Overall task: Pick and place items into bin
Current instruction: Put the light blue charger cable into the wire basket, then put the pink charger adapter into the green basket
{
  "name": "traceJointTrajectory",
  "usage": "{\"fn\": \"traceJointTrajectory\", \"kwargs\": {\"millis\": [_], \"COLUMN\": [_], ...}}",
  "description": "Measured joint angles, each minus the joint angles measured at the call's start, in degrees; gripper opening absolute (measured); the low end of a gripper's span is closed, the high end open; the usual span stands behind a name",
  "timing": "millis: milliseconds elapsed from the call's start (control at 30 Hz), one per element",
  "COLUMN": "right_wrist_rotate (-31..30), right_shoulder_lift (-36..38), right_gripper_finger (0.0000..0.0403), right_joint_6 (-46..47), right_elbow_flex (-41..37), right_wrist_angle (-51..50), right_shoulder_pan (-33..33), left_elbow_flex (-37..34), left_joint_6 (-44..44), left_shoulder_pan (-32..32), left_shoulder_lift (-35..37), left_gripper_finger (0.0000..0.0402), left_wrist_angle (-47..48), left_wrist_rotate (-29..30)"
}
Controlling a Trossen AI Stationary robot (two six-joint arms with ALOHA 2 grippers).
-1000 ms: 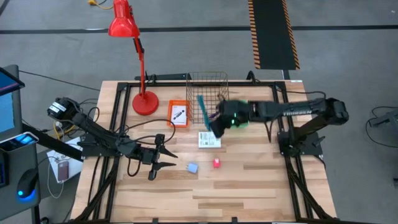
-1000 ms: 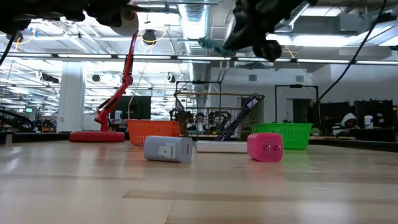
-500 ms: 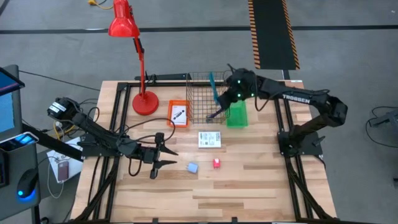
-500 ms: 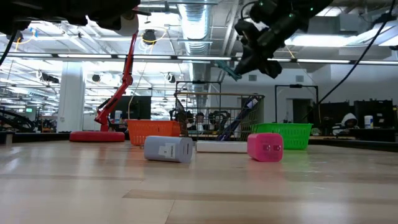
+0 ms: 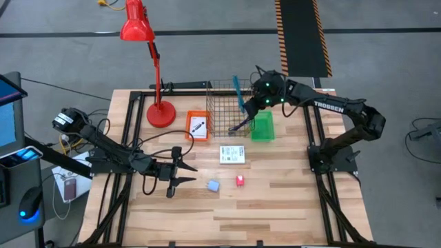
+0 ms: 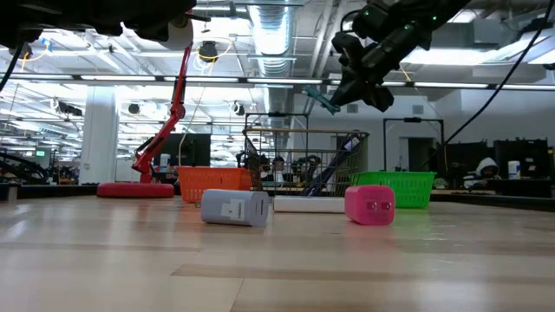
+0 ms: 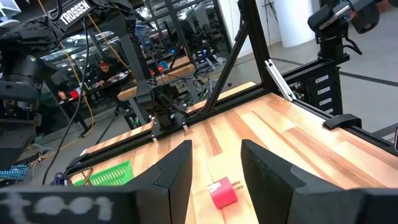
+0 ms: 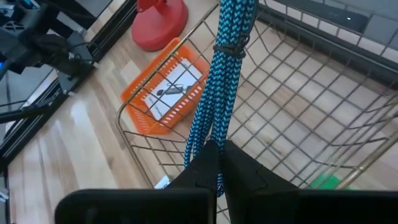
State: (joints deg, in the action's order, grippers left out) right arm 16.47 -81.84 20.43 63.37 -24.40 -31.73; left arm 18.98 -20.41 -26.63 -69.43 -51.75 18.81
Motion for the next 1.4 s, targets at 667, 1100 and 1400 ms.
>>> {"fn": "traceJointTrajectory", "kwargs": {"millis": [667,1100,1400], "right_wrist_rotate": [-5.0,-4.6,-4.6], "right_shoulder_lift": [0.0,0.0,0.0], "right_gripper_finger": [0.0066,0.0066,0.0066], "right_joint_6": [0.0,-17.3,-25.1], "right_elbow_flex": [0.0,0.0,0.0], "right_wrist_angle": [1.3,-1.3,-8.0], "right_shoulder_pan": [3.6,16.0,29.5], "left_elbow_flex": [0.0,0.0,0.0], "left_joint_6": [5.9,6.3,6.3], "left_shoulder_pan": [0.0,0.0,0.0], "left_shoulder_lift": [0.0,0.0,0.0], "left_gripper_finger": [0.0128,0.0128,0.0128], "left_wrist_angle": [1.4,1.4,1.7], "left_wrist_rotate": [-0.1,-0.3,-0.3]}}
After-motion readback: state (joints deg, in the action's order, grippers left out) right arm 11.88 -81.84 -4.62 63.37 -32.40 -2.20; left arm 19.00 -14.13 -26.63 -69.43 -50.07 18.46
